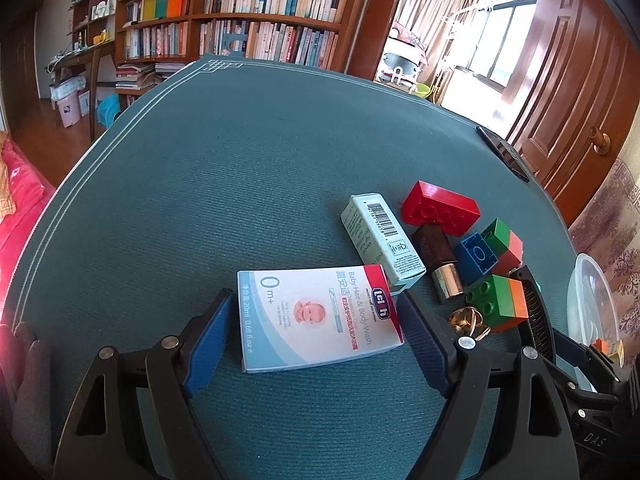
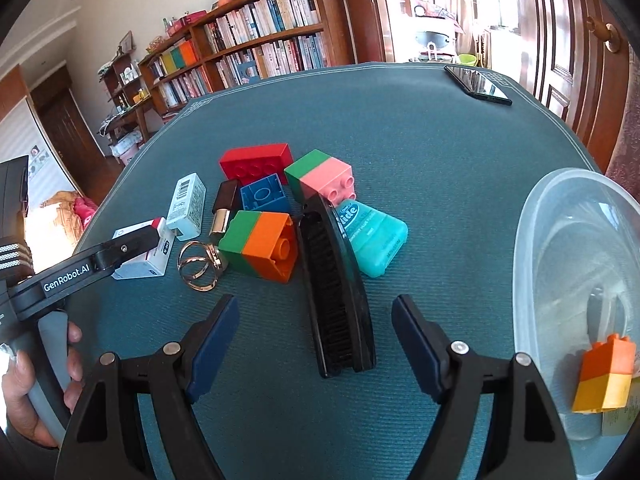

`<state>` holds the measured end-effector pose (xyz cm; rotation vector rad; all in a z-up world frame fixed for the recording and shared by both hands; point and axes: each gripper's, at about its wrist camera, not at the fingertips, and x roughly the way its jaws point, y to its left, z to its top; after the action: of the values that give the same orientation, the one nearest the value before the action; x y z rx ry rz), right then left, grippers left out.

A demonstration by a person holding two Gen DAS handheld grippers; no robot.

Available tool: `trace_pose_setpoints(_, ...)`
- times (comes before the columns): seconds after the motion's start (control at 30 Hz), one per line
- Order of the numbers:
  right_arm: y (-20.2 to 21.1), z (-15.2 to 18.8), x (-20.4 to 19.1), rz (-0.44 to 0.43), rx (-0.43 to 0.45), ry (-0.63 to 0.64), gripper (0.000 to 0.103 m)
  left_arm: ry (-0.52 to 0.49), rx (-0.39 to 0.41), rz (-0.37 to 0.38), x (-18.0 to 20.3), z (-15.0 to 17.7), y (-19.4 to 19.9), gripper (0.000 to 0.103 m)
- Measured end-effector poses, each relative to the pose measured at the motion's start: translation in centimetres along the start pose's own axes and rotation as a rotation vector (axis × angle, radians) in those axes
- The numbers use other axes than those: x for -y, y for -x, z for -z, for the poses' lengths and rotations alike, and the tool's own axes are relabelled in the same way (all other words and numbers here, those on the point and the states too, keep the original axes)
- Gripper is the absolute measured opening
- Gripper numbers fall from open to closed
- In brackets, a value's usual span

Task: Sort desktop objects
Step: 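Grasp the white baby-wash box with the left tool while the right grasps the black comb, then lift the white box with the left tool while the right lifts the comb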

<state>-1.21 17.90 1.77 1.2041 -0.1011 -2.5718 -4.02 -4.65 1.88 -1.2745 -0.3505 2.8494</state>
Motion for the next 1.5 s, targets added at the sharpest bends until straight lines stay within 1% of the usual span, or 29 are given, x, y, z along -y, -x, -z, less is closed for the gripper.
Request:
trace_pose_setpoints(0.37, -0.6, 0.2, -0.4, 0.029, 0.004, 0.039, 0.082, -0.036, 0.001, -0.042, 0.8, 0.2, -0.4, 0.086)
trace_pose_setpoints(0.43, -0.7, 0.2, -0.4, 0.033, 0.004, 0.043, 0.082, -0.057, 0.000, -0.062, 1.1, 0.3, -0.5, 0.086)
trace_pose_setpoints(0.57, -0.9, 0.0, -0.7, 0.064, -0.003, 0.068, 0.082, -0.131, -0.012, -0.144, 2.4, 0.6, -1.1, 0.086)
trace_pose_setpoints(0.63, -1.0, 0.0, -0.9, 0.084, -0.005, 0.082, 0.082, -0.139, -0.012, -0.154, 2.5, 0.6, -1.1, 0.087)
trace_pose_setpoints(0.7, -1.1, 0.0, -1.0, 0.109, -0.004, 0.088, 0.078, -0.132, -0.012, -0.145, 2.2, 0.5, -1.1, 0.087)
trace_pose_setpoints(0.77, -1.1, 0.0, -0.9, 0.135, -0.003, 0.094, 0.070, -0.134, -0.013, -0.148, 2.2, 0.4, -1.2, 0.088)
trace_pose_setpoints(0.8, -1.1, -0.1, -0.9, 0.146, -0.002, 0.098, 0.068, -0.138, -0.014, -0.152, 2.2, 0.4, -1.2, 0.088)
trace_pose_setpoints(0.87, -1.0, 0.0, -0.8, 0.164, 0.002, 0.103, 0.058, -0.141, -0.014, -0.156, 2.3, 0.3, -1.3, 0.089)
trace_pose_setpoints(0.9, -1.0, 0.0, -0.7, 0.170, 0.004, 0.103, 0.055, -0.139, -0.014, -0.156, 2.2, 0.2, -1.4, 0.089)
trace_pose_setpoints(0.93, -0.9, 0.0, -0.6, 0.171, 0.006, 0.101, 0.049, -0.138, -0.012, -0.155, 2.2, 0.3, -1.4, 0.089)
trace_pose_setpoints(1.03, -0.6, 0.0, -0.5, 0.170, 0.009, 0.099, 0.039, -0.134, -0.007, -0.151, 2.2, 0.3, -1.4, 0.089)
trace_pose_setpoints(1.07, -0.6, 0.0, -0.5, 0.170, 0.010, 0.099, 0.038, -0.132, -0.005, -0.148, 2.2, 0.3, -1.4, 0.089)
trace_pose_setpoints(1.13, -0.5, 0.0, -0.5, 0.163, 0.012, 0.095, 0.037, -0.119, 0.004, -0.149, 1.9, 0.1, -1.2, 0.084)
trace_pose_setpoints(1.23, -0.1, 0.1, -0.4, 0.132, 0.007, 0.073, 0.034, -0.101, 0.011, -0.126, 1.5, 0.2, -1.0, 0.084)
trace_pose_setpoints(1.37, 0.6, 0.1, 0.0, 0.079, 0.004, 0.031, 0.033, -0.090, 0.016, -0.119, 1.4, 0.4, -0.7, 0.084)
trace_pose_setpoints(1.5, 1.5, 0.0, 0.4, 0.051, 0.021, 0.008, 0.032, -0.073, 0.017, -0.112, 1.3, 0.8, -0.1, 0.084)
